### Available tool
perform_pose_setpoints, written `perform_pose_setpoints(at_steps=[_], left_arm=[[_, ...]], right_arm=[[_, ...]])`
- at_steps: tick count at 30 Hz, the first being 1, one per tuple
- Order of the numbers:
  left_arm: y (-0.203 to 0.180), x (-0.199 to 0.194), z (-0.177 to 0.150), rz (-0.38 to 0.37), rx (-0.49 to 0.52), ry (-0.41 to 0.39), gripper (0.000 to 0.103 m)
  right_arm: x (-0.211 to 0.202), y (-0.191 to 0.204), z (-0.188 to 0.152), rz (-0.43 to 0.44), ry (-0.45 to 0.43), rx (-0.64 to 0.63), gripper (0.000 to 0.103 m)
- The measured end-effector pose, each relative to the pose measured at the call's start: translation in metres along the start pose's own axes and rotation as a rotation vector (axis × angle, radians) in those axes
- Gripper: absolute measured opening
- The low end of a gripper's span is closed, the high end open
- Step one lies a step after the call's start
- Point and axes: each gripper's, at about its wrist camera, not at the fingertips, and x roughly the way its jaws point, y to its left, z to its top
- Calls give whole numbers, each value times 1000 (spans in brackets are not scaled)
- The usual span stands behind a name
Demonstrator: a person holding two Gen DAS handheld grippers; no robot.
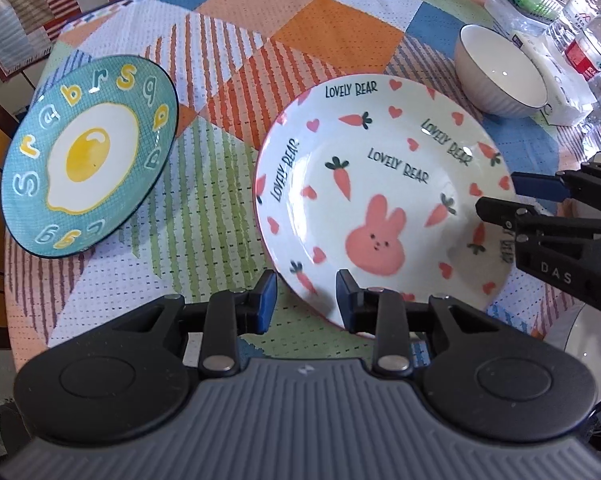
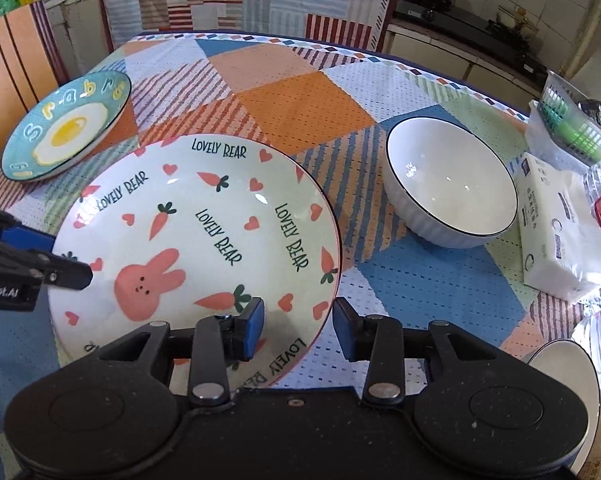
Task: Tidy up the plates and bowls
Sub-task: 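Open both grippers and pull back from the stacked plates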
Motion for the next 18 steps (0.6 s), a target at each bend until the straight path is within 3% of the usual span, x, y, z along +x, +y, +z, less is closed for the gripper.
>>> perform_pose_setpoints(at_steps=[9, 18], left_arm=[[7, -58, -11, -29, 16, -67, 31], [33, -112, -37, -12, 24, -136, 32]], right_arm=[[-47, 34, 5, 8, -23, -55, 44], [-103, 73, 5, 93, -90, -112, 63]])
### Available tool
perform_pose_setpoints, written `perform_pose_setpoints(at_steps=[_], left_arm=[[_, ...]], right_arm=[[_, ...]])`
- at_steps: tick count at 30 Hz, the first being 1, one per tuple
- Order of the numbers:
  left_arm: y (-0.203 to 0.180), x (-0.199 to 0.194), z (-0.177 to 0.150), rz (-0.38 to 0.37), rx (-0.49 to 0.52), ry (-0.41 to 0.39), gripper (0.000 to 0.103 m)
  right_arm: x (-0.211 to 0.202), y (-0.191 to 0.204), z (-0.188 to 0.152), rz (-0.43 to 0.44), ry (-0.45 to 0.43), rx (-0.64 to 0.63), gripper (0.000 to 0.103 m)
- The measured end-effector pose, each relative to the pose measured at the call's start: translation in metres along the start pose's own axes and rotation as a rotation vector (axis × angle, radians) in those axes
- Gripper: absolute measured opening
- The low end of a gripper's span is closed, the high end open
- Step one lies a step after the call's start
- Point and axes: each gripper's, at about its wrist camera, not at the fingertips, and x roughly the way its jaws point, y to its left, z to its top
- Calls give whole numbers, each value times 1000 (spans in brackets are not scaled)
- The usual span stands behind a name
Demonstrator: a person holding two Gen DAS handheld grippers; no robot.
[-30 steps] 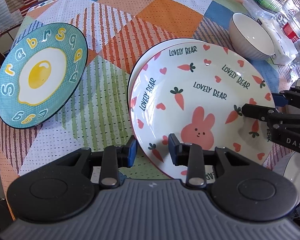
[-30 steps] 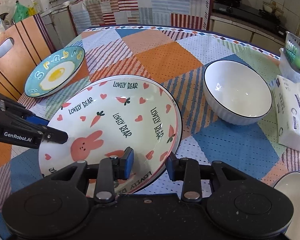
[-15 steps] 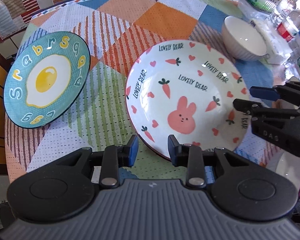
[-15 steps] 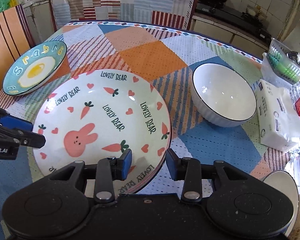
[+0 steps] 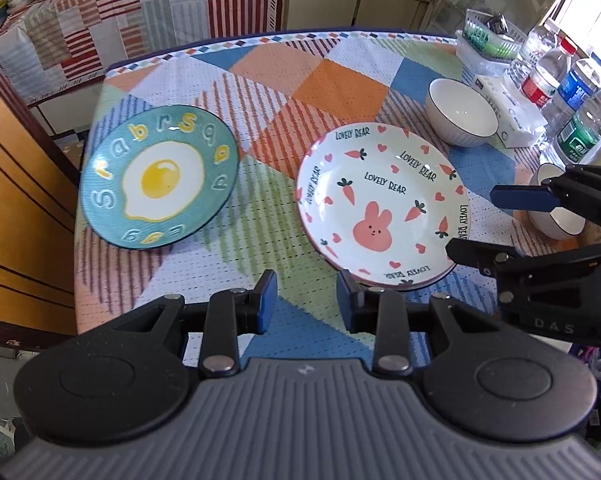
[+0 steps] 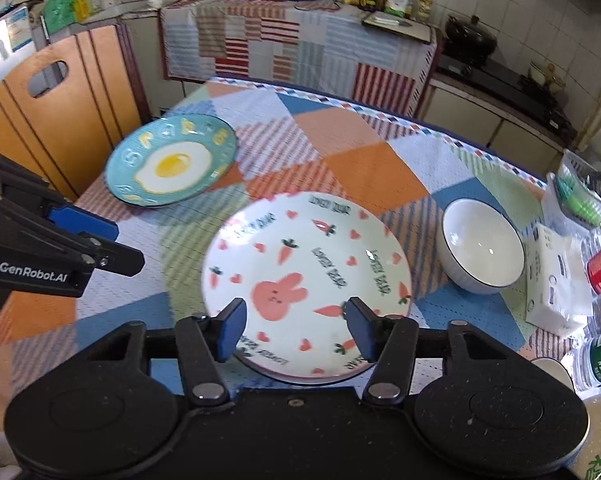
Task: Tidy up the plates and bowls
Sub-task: 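Open both grippers and pull back from the stacked plates, then move both grippers to the teal fried-egg plate and grasp its rim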
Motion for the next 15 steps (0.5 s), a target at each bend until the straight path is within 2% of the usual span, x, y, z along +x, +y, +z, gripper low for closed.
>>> perform_pose_setpoints(at_steps=[3, 7, 11, 15], left_arm=[[9, -16, -4, 28, -14, -30, 35], [20, -33, -8, 49, -30, -56, 36], [29, -47, -13, 69, -33, -70, 42], [36, -56, -16, 89, -31, -86, 54]], right_arm=[[-13, 11, 3, 59, -27, -8, 66], [-27, 28, 7, 92, -74, -35, 69], [-36, 40, 13, 120, -109, -56, 71], [-33, 50, 17, 160, -140, -97, 71]])
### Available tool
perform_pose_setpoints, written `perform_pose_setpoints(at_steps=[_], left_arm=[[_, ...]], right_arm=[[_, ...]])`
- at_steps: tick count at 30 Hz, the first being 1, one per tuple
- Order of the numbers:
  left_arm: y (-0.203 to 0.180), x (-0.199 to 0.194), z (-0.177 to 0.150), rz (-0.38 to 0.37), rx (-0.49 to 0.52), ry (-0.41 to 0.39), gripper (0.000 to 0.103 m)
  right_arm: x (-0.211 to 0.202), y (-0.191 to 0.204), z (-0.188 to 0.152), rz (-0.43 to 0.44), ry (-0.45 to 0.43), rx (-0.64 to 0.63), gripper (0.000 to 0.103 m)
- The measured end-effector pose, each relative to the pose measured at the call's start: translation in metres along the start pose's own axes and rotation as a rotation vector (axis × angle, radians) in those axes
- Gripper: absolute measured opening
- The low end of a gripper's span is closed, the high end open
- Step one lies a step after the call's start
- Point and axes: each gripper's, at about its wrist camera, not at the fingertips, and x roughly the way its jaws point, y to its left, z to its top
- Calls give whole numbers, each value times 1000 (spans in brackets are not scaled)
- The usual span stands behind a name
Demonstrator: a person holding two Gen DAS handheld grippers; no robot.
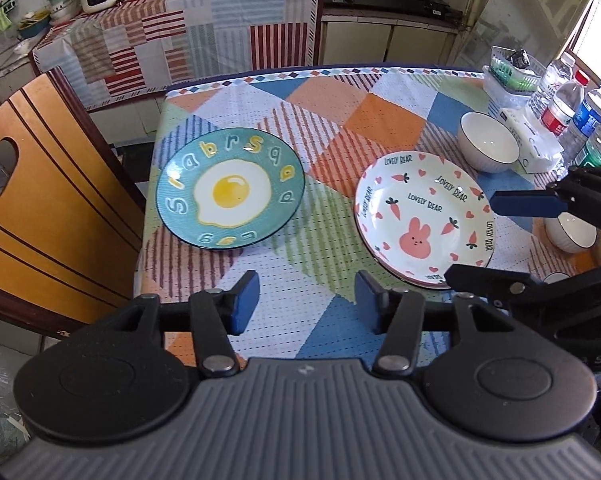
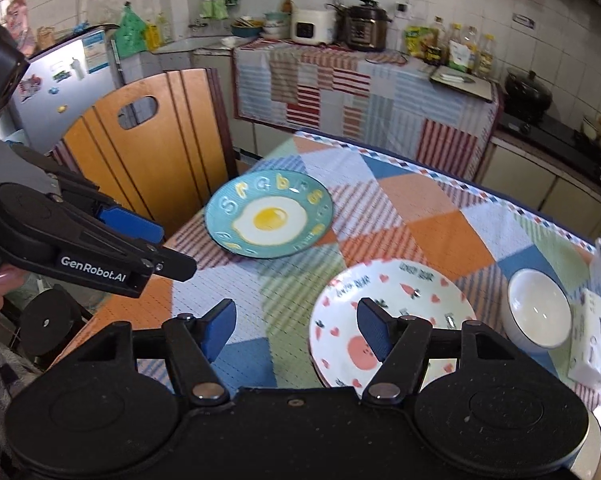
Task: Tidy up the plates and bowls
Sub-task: 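Move both grippers to the teal fried-egg plate and grasp its rim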
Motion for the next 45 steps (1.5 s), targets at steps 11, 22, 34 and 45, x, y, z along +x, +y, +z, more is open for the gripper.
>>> perform_pose_setpoints(at_steps=[11, 22, 34, 45], left_arm=[[36, 13, 1, 38, -33, -73, 76], [81, 56, 2, 50, -106, -228, 96], [117, 124, 14, 58, -158, -148, 96], [149, 186, 14, 98, -228, -88, 70]], right_arm=[[47, -9, 18, 115, -68, 25, 75], [113, -23, 33, 156, -88, -11, 83], [192, -40, 50, 172, 24, 25, 83], [242, -89, 47, 215, 137, 335, 64]])
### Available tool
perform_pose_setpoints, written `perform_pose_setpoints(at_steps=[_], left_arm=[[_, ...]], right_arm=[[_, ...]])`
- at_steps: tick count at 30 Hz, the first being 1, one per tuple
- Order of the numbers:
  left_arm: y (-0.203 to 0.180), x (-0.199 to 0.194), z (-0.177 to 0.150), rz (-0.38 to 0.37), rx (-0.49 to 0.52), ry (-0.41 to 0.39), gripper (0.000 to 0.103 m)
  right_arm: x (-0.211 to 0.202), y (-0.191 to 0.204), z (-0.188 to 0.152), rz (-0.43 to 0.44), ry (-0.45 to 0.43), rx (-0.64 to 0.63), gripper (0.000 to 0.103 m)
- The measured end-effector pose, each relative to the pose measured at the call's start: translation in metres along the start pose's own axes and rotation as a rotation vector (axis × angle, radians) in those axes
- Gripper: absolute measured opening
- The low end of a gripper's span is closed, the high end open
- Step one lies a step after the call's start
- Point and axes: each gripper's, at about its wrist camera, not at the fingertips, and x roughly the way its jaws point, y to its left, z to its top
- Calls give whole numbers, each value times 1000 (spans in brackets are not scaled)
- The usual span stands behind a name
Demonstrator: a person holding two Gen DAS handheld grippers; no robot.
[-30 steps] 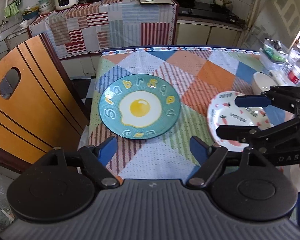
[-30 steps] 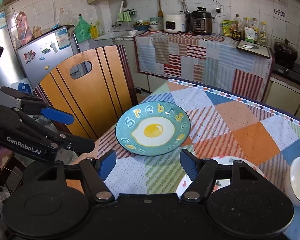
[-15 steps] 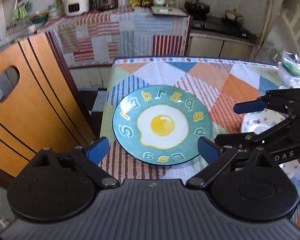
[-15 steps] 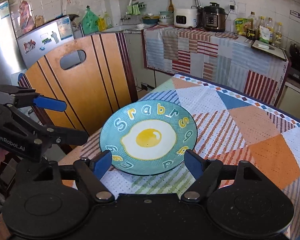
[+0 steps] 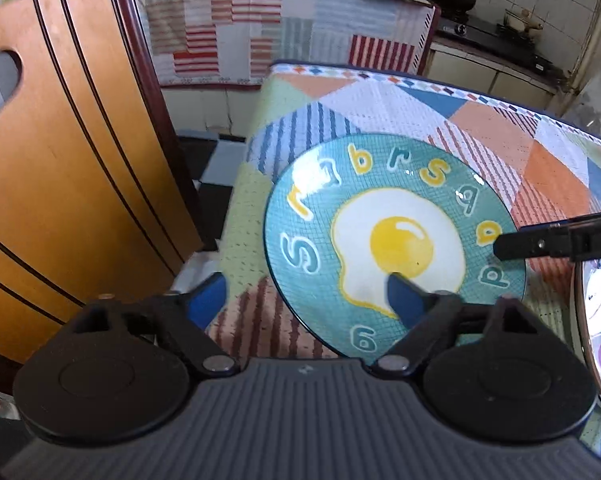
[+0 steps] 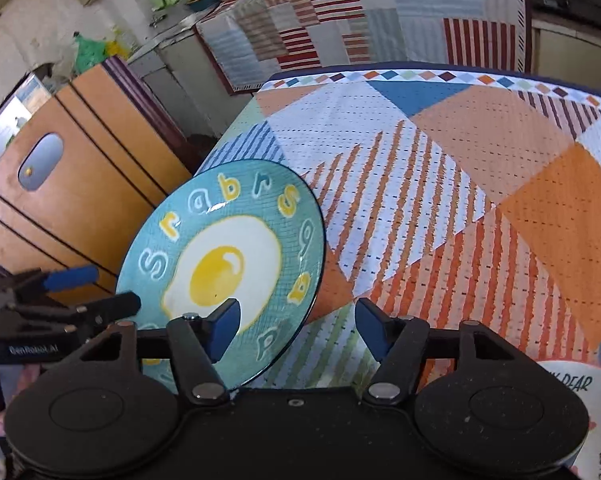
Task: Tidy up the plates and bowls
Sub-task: 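Move both grippers to the teal fried-egg plate and grasp its rim, then carry the teal fried-egg plate with both grippers over the pink bunny plate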
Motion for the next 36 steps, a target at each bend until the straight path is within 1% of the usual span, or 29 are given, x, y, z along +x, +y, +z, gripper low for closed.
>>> perform_pose_setpoints(at_steps=[2, 3, 4, 5, 6, 7, 8, 12, 15, 16, 19, 20, 22, 25, 28, 30, 34, 36], left_arm=[[1, 6, -1, -5, 1, 23, 55], [1, 7, -3, -4, 7, 23, 49], [-1, 7, -5, -4, 23, 17, 47], [-2, 7, -8, -9, 43, 10, 44], [-3, 7, -10, -16, 58, 11, 40], [-4, 8, -12, -27, 61, 14, 38], [-3, 8, -13, -37, 51, 9, 35], [-1, 8, -10, -48, 13, 24, 33], [6, 12, -6, -76, -48, 49, 32], [6, 13, -6, -76, -61, 52, 32], [6, 15, 0, -67, -108, 97, 33], [6, 17, 3, -69, -131, 118, 33], [9, 18, 7, -73, -172, 135, 32], [6, 18, 6, -57, -166, 141, 33], [-1, 7, 1, -47, -122, 112, 33], [-5, -2, -2, -62, -111, 99, 33], [-18, -21, -9, -56, -82, 63, 33], [-24, -30, -9, -66, -65, 62, 33]], right_arm=[[2, -2, 0, 11, 7, 5, 58], [4, -2, -1, 22, 10, 8, 52], [6, -2, -1, 31, 14, 10, 45], [8, -3, 0, 39, 21, 13, 41], [12, -3, 0, 55, 37, 17, 27], [15, -4, 0, 55, 54, 22, 22], [17, -4, 0, 55, 50, 23, 21], [17, -6, -2, 72, 41, 14, 21], [18, -10, -1, 88, 46, 20, 20], [18, -10, -1, 90, 47, 21, 20], [20, -12, 1, 96, 54, 18, 20], [21, -14, 3, 103, 65, 30, 20], [22, -15, 6, 103, 79, 56, 19], [21, -5, 4, 72, 67, -4, 21], [13, -2, -1, 79, 27, -41, 21], [5, -1, -3, 81, 6, -49, 21], [-10, 0, -10, 79, -2, -64, 21], [-20, 3, -14, 72, -3, -60, 22]])
